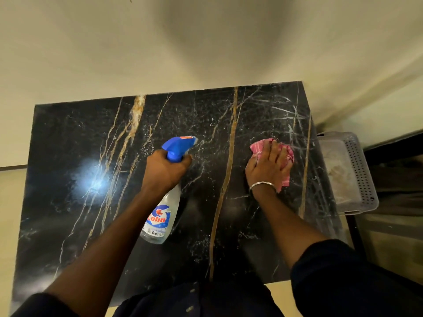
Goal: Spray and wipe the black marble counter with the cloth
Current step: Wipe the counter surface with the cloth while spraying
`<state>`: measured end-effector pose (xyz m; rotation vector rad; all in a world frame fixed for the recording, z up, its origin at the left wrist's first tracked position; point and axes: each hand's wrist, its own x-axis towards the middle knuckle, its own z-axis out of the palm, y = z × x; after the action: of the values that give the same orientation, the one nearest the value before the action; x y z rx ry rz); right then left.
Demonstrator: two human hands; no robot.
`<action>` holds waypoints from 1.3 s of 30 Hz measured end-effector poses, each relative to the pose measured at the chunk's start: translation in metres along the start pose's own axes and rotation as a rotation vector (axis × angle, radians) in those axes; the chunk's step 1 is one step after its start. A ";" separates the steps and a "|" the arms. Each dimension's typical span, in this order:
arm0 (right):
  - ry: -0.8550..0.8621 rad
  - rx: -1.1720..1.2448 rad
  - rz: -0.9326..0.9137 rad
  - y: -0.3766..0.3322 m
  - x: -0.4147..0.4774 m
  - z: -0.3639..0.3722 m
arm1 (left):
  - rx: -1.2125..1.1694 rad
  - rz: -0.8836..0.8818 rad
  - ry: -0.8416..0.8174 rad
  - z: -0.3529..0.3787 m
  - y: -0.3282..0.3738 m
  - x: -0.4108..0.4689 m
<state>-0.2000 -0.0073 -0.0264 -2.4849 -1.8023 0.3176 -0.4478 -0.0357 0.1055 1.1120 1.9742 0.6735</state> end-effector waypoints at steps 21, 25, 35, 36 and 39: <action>0.004 0.009 0.008 -0.033 0.041 0.003 | -0.023 0.006 -0.052 0.011 0.001 0.029; -0.060 0.006 -0.151 -0.089 0.014 0.012 | -0.023 -0.002 -0.041 0.011 0.001 0.027; -0.067 -0.035 -0.460 -0.062 0.035 0.012 | -0.004 -0.041 -0.055 0.008 -0.001 0.037; -0.043 -0.032 -0.378 -0.045 0.049 0.008 | 0.000 -0.039 -0.053 0.009 -0.001 0.040; -0.008 -0.033 -0.193 -0.007 0.079 -0.004 | -0.006 -0.025 -0.054 0.010 0.000 0.046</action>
<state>-0.1820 0.0697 -0.0320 -2.3083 -2.0463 0.2894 -0.4553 0.0050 0.0837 1.0885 1.9359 0.6295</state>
